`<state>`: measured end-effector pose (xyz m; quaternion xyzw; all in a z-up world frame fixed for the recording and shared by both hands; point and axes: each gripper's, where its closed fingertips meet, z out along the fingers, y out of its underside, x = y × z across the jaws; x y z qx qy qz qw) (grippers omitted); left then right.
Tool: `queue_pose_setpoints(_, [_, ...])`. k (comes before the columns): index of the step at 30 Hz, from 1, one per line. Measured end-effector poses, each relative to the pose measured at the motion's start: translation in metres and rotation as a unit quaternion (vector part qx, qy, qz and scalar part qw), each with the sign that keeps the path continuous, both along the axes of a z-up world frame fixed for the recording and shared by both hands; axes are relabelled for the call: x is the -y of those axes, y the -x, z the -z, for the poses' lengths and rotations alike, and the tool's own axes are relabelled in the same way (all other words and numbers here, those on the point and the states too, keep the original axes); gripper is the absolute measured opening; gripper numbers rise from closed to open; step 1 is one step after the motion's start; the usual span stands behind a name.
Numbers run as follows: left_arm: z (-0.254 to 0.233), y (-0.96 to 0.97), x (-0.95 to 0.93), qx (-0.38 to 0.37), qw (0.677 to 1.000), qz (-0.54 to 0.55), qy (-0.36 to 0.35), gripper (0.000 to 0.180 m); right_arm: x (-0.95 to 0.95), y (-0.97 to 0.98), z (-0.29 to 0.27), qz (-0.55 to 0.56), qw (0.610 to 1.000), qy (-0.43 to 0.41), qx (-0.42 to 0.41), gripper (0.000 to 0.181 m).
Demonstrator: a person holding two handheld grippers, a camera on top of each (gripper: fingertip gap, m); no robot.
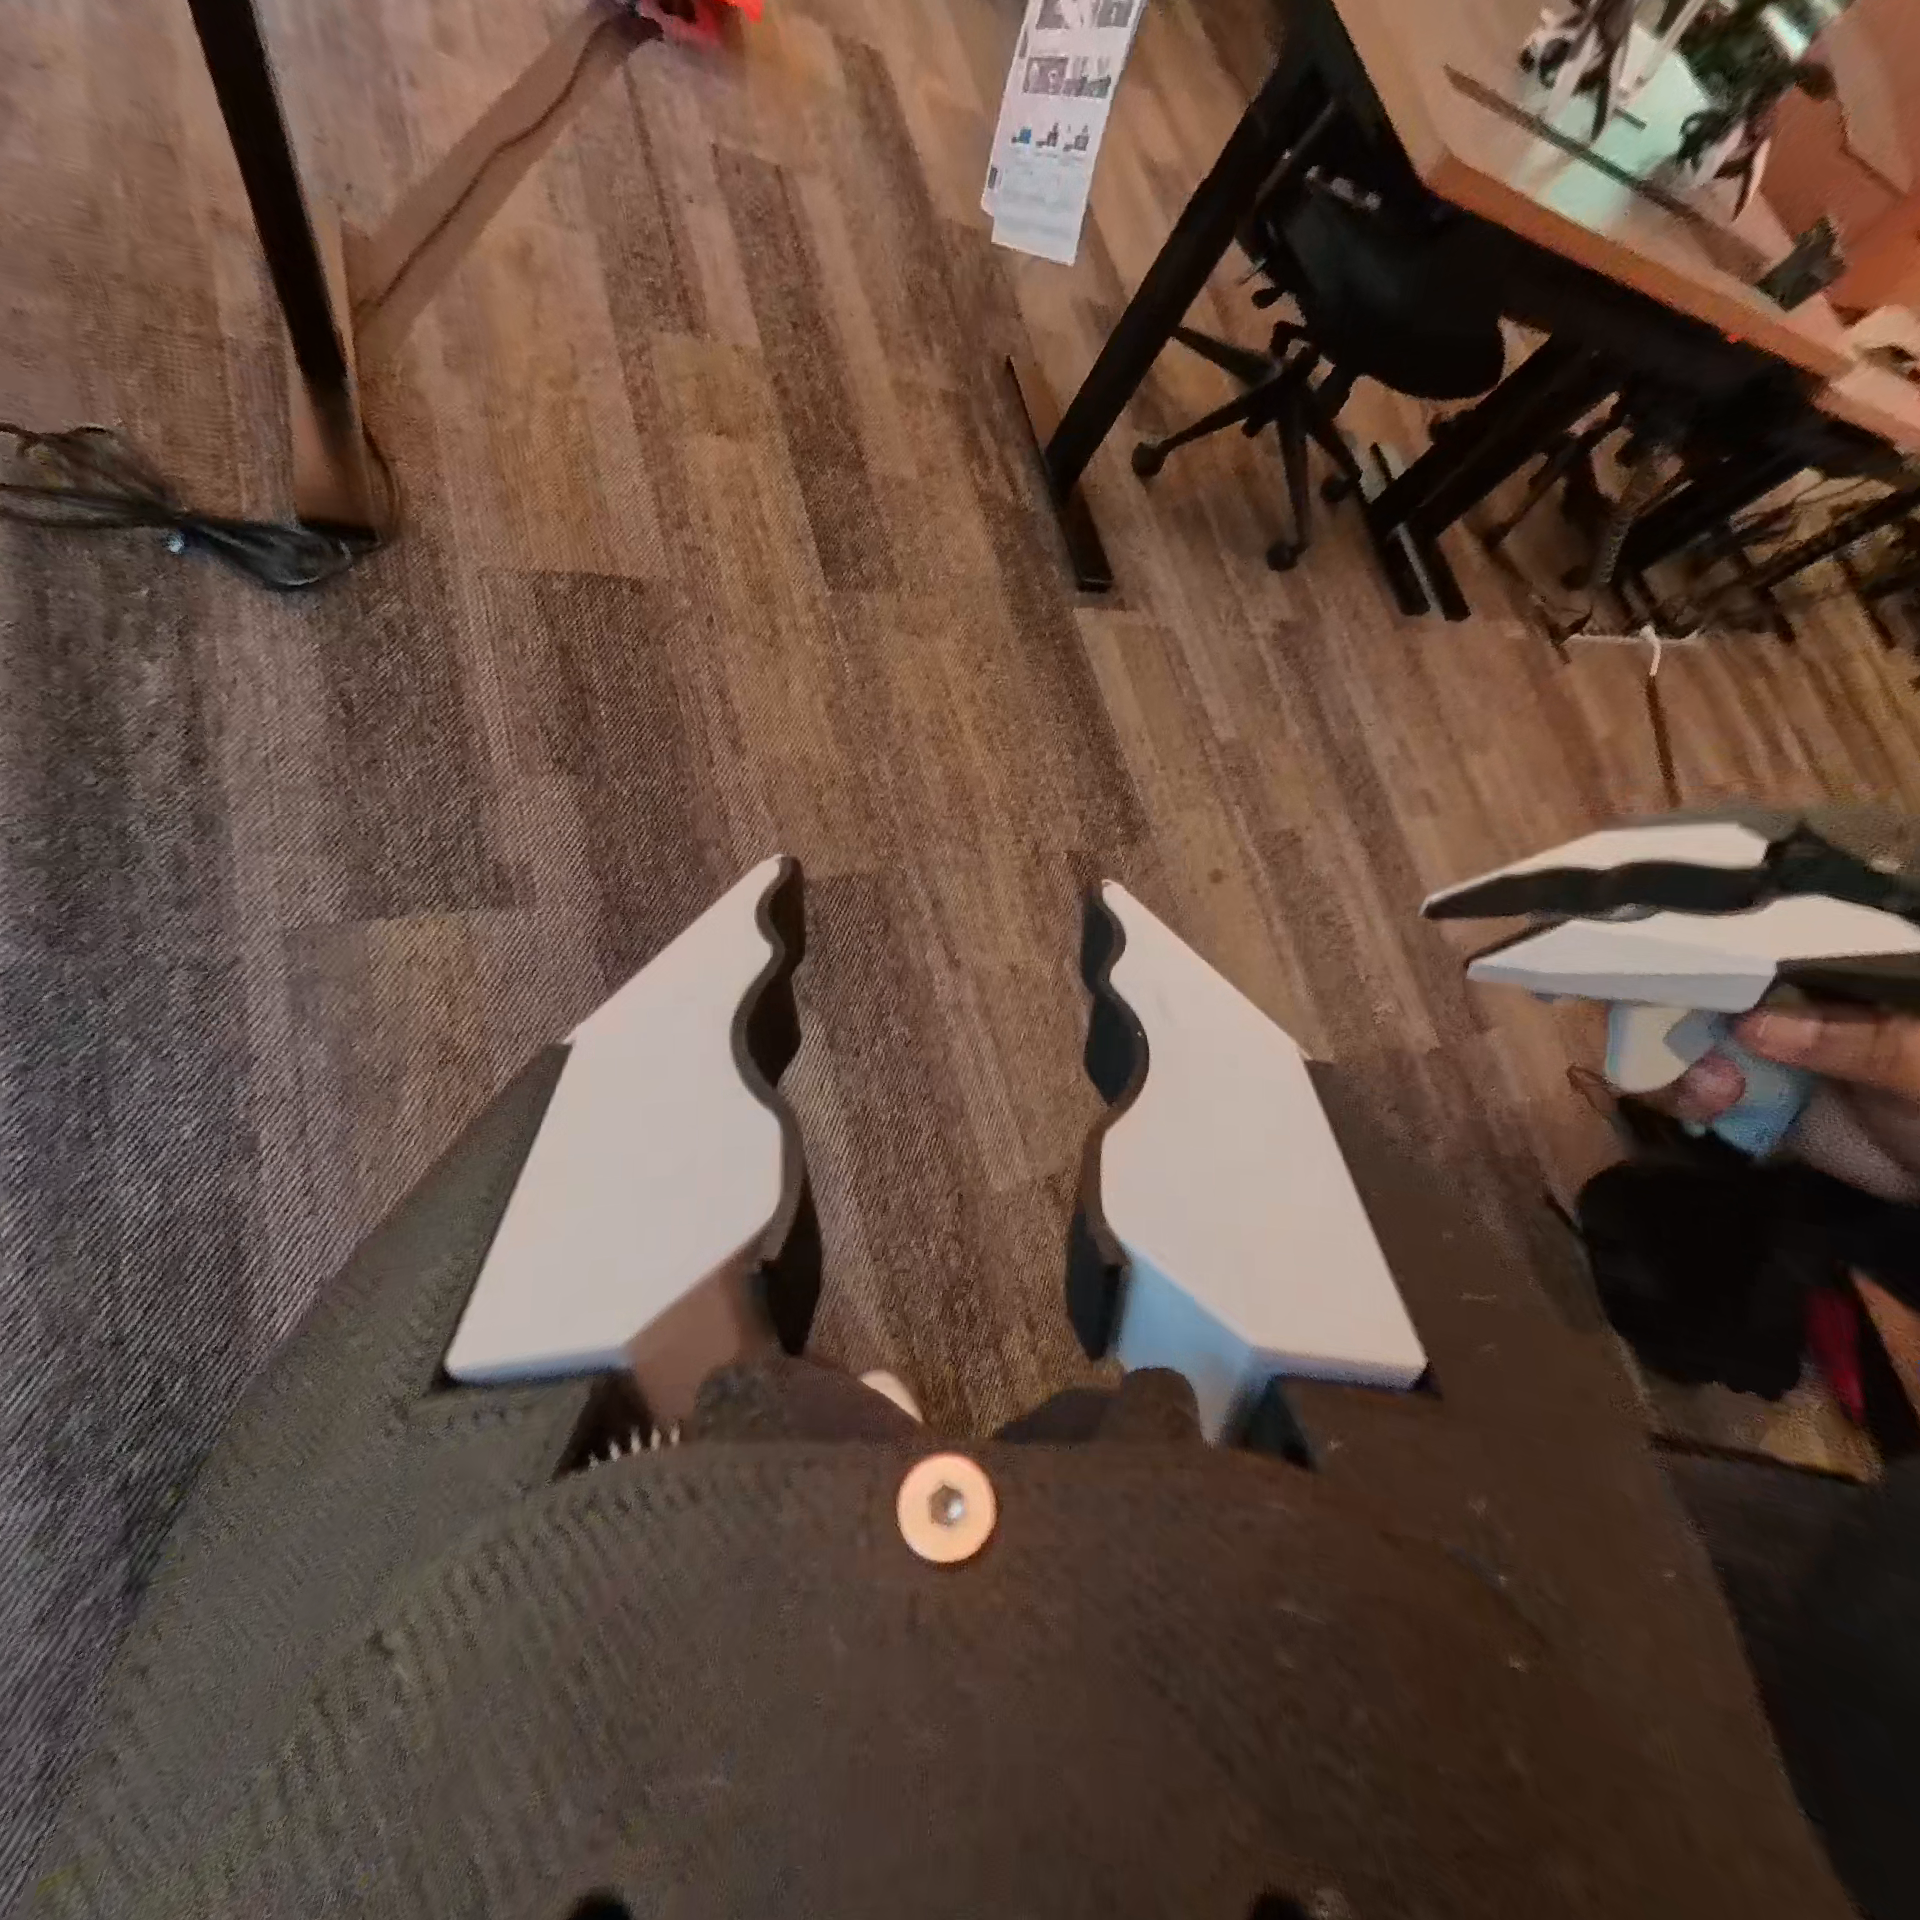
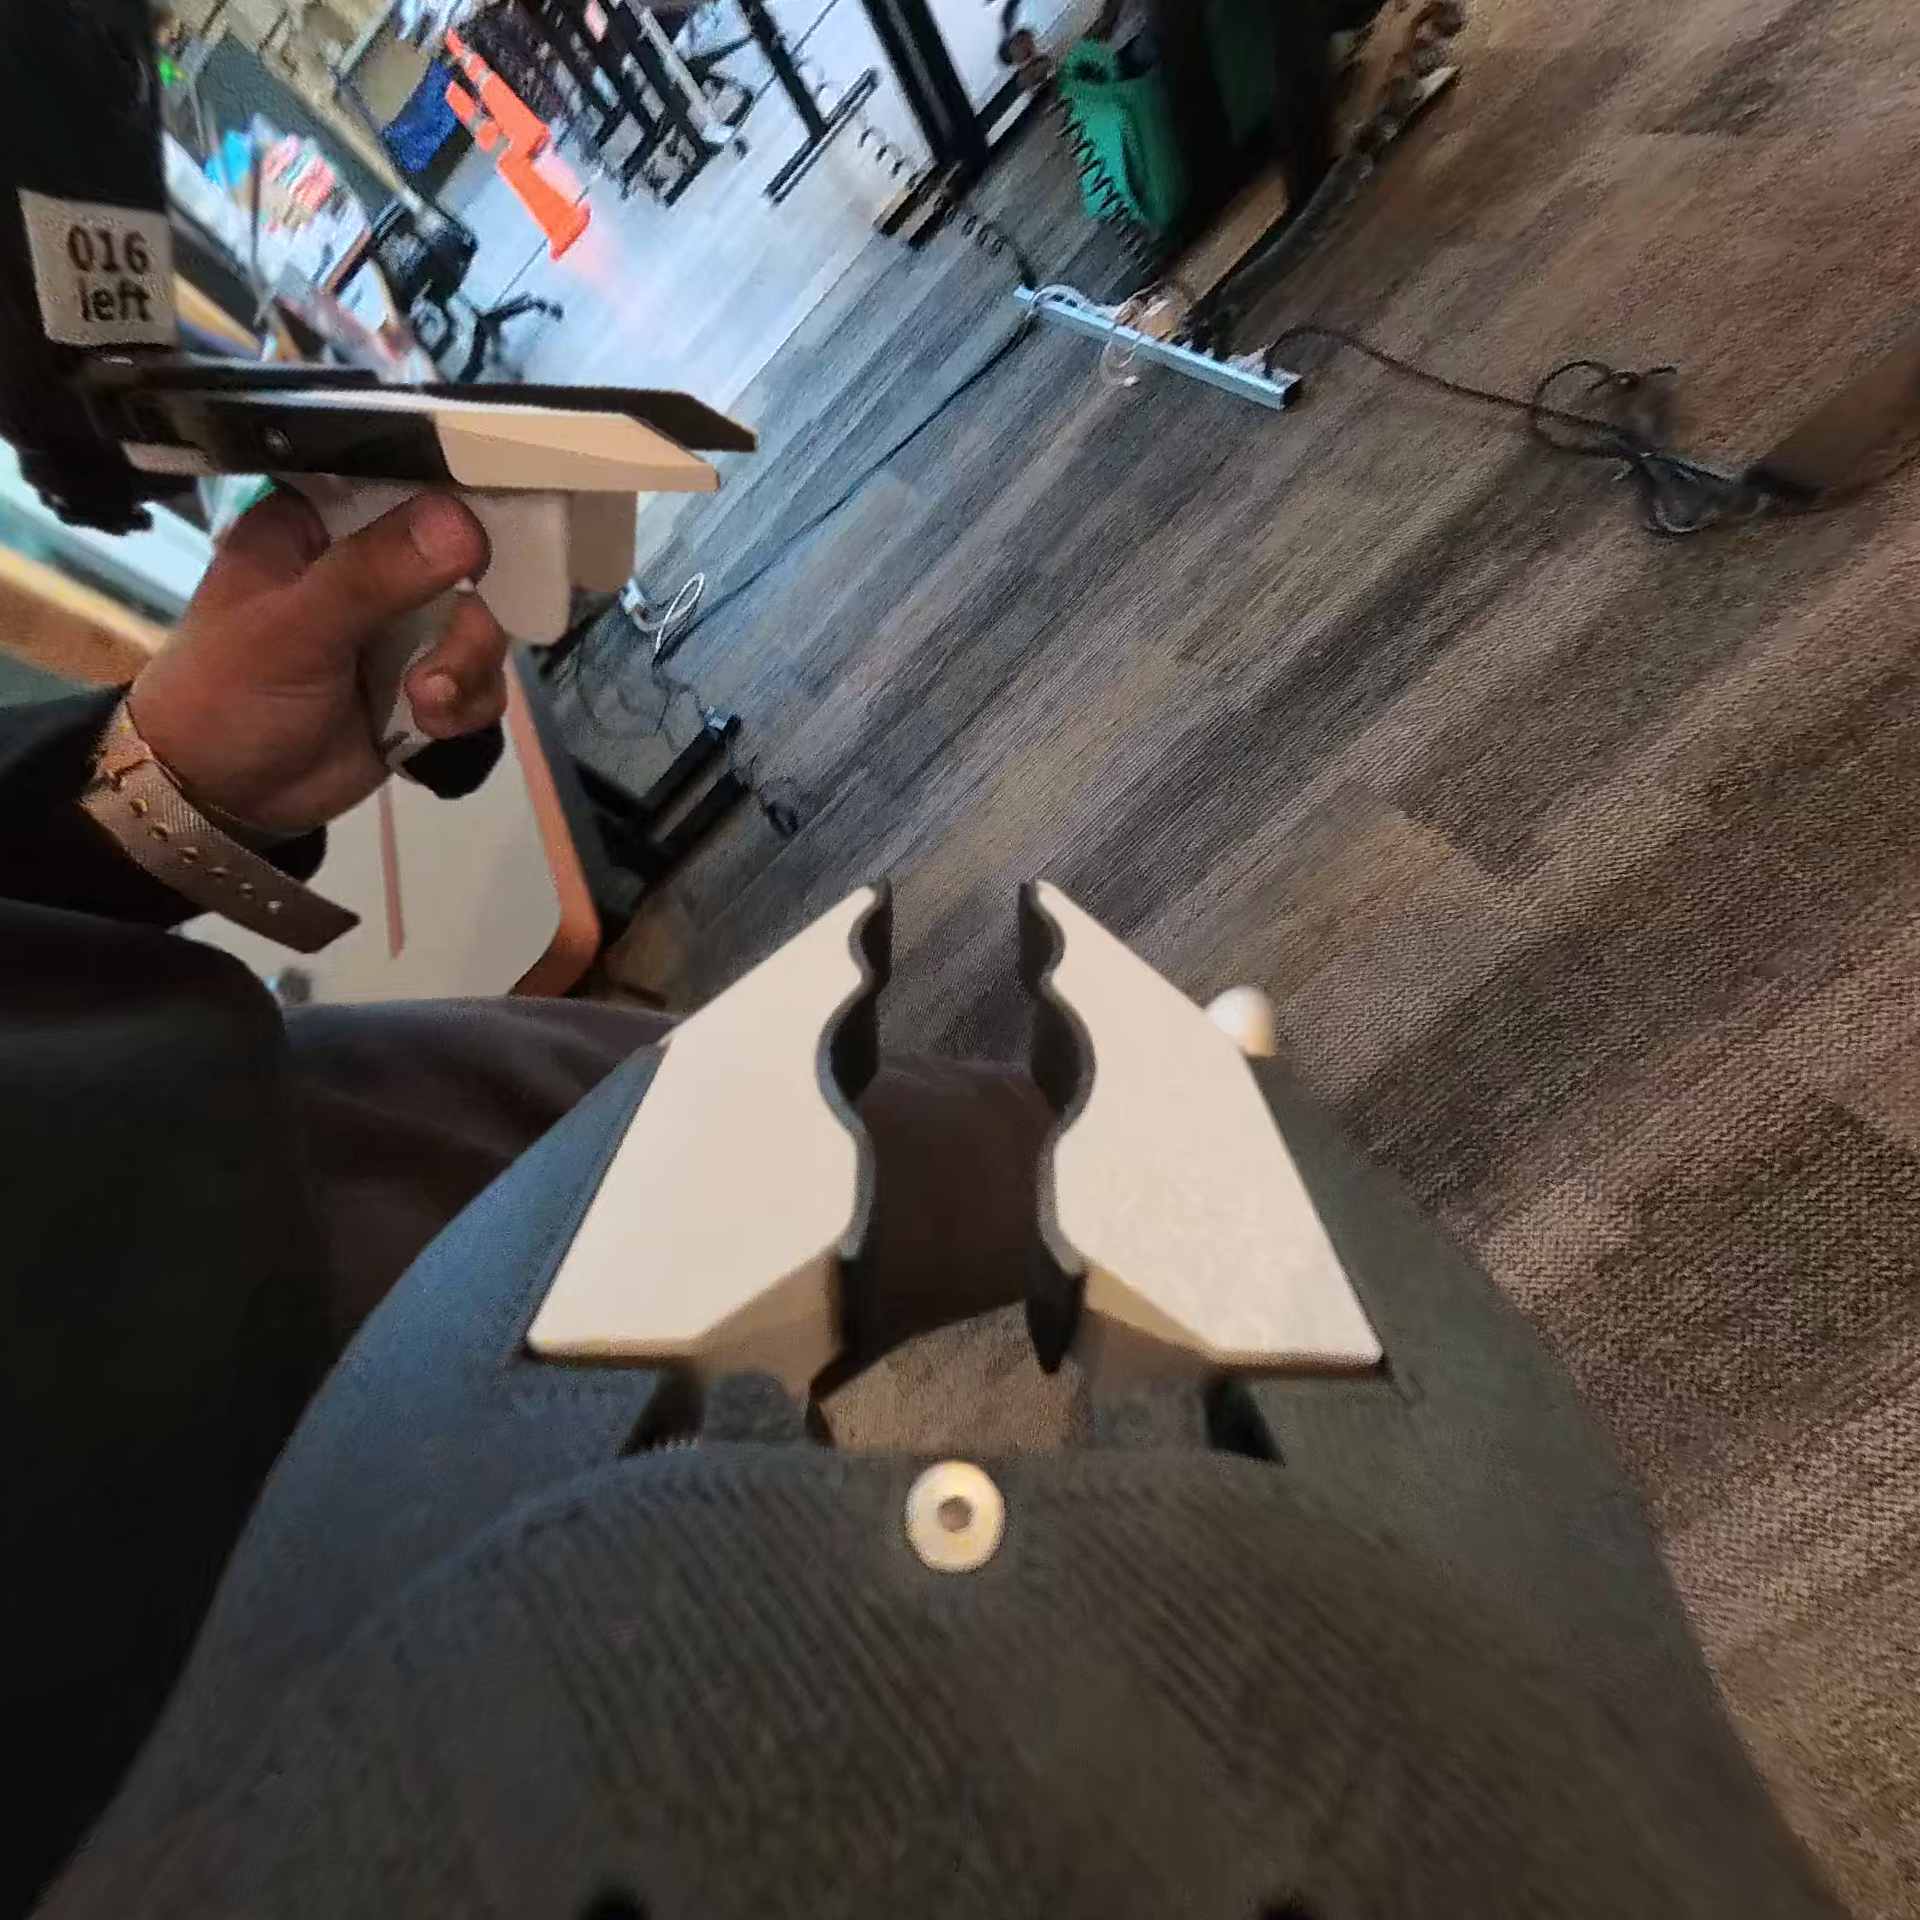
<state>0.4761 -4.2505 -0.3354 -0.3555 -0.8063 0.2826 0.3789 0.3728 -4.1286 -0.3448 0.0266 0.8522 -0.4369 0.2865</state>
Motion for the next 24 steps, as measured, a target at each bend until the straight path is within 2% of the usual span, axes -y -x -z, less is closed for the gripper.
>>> queue_pose_setpoints(7, [0.036, 0.128, 0.146, -0.018, 0.999, 0.026, -0.039, 0.054, 0.107, 0.093, 0.043, 0.046, 0.997, -0.063, 0.003, 0.030])
queue_pose_setpoints(10, [0.023, 0.187, 0.228, -0.028, 0.997, 0.042, -0.057, 0.055, 0.174, 0.148, 0.022, 0.064, 0.996, -0.063, -0.021, 0.033])
queue_pose_setpoints(14, [-0.004, 0.270, 0.332, -0.016, 0.996, 0.086, -0.017, 0.056, 0.269, 0.237, -0.014, 0.105, 0.992, -0.031, -0.062, 0.034])
queue_pose_setpoints(17, [-0.026, 0.335, 0.396, -0.025, 0.994, 0.104, 0.008, 0.057, 0.323, 0.292, -0.028, 0.141, 0.989, 0.000, -0.049, 0.034])
queue_pose_setpoints(20, [-0.018, 0.399, 0.447, -0.006, 0.993, 0.114, 0.023, 0.057, 0.366, 0.351, -0.008, 0.163, 0.986, -0.006, -0.033, 0.034])
queue_pose_setpoints(24, [0.016, 0.479, 0.511, 0.008, 0.996, 0.091, 0.001, 0.057, 0.430, 0.450, 0.029, 0.157, 0.987, -0.021, -0.012, 0.035])
